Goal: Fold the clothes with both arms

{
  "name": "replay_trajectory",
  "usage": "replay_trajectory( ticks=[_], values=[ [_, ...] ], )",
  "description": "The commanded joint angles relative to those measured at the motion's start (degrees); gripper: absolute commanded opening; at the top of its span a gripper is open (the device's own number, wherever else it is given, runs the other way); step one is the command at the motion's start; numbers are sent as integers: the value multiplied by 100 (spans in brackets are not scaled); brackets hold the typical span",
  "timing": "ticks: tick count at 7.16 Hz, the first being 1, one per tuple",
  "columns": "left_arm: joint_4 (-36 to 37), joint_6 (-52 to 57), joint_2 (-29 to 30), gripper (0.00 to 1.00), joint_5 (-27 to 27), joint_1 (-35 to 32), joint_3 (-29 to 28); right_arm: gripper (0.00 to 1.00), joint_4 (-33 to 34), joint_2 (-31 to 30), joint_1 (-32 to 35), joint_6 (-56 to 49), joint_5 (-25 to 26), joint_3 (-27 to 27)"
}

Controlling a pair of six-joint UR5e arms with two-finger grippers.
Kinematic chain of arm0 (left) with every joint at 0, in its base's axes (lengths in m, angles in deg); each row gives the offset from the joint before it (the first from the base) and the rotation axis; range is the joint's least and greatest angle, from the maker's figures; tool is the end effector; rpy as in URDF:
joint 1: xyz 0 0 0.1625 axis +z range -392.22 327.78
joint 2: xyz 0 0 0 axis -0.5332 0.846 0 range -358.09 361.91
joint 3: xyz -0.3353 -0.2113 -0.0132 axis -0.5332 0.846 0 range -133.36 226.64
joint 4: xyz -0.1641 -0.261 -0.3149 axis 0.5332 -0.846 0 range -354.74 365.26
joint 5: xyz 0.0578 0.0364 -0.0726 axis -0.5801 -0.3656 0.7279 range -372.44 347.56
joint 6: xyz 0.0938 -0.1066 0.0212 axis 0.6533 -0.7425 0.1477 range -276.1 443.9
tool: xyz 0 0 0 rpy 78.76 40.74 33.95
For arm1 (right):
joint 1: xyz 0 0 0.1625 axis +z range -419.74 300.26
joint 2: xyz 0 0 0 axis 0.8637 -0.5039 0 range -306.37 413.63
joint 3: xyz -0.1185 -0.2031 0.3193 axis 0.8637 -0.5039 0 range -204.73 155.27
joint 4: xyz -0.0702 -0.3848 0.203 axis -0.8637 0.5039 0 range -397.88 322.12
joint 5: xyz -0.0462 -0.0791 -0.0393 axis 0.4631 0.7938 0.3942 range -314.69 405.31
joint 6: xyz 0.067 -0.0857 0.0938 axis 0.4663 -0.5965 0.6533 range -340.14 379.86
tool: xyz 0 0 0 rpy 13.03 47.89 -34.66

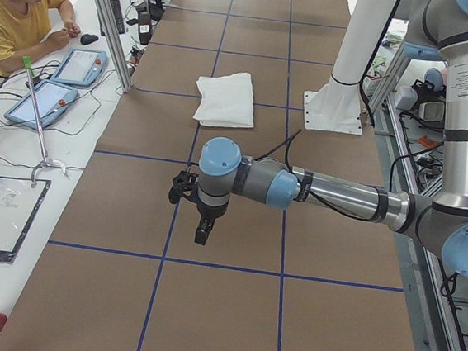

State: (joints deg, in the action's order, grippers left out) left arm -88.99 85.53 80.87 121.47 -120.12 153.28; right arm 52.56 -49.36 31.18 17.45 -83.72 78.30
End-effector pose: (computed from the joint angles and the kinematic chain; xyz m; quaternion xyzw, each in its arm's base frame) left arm -0.0169 -0.4590 0.5956 0.0781 0.3728 0.0621 0.9225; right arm 0.0497 -0.4291 0.6609 0.0064 -0.3340 -0.0111 0.9425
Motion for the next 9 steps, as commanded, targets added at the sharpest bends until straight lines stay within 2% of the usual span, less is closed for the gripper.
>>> replay_trajectory(
  ticks=[1, 3, 9],
  values=[
    [38, 539, -311, 100, 31, -148, 6, 100, -1, -10, 4, -5, -26, -3],
    [57, 540, -319, 100, 56, -358, 102, 100, -1, -2, 4, -5, -26, 14],
    [47, 540, -319, 100, 30, -377, 51, 100, -9, 7, 4, -40, -26, 15]
  ],
)
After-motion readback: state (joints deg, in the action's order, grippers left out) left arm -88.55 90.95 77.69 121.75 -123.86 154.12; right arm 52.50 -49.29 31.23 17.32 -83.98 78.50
